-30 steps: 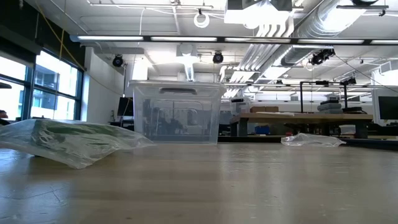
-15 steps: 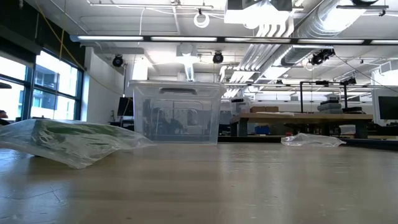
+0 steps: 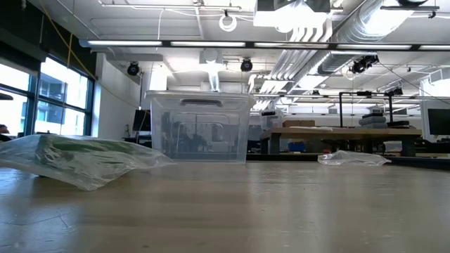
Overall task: Roll bandage
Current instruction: Roll the dark green bandage
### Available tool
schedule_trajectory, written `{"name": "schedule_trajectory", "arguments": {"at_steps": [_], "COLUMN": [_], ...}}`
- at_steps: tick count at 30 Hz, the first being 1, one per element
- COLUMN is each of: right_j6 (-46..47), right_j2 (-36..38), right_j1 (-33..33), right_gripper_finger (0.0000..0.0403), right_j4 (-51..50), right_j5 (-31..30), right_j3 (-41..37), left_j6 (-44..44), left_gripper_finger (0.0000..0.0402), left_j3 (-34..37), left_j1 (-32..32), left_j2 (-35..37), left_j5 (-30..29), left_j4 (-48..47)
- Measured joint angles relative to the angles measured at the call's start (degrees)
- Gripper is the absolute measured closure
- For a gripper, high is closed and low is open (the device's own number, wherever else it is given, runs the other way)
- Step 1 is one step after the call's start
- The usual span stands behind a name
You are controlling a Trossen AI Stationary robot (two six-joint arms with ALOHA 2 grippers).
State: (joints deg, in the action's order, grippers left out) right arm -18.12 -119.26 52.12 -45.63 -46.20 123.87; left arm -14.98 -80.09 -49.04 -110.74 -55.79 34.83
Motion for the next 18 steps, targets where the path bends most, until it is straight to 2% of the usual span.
{"name": "schedule_trajectory", "arguments": {"at_steps": [8, 12, 18], "right_j6": [-3.1, 0.0, 5.5], "right_j2": [-1.1, -1.4, -1.5], "right_j1": [0.9, -0.1, -1.1], "right_gripper_finger": [0.0379, 0.0379, 0.0379], "right_j4": [-0.6, -2.5, -6.2], "right_j5": [-1.3, -3.7, -3.1], "right_j3": [0.0, 0.0, 0.0], "left_j6": [0.0, 0.0, 0.1], "left_gripper_finger": [0.0396, 0.0396, 0.0396], "left_j3": [0.0, 0.0, 0.0], "left_j1": [0.0, 0.0, 0.0], "left_j2": [0.0, 0.0, 0.0], "left_j5": [0.2, -0.3, -0.9], "left_j4": [0.5, 0.9, 0.9]}}
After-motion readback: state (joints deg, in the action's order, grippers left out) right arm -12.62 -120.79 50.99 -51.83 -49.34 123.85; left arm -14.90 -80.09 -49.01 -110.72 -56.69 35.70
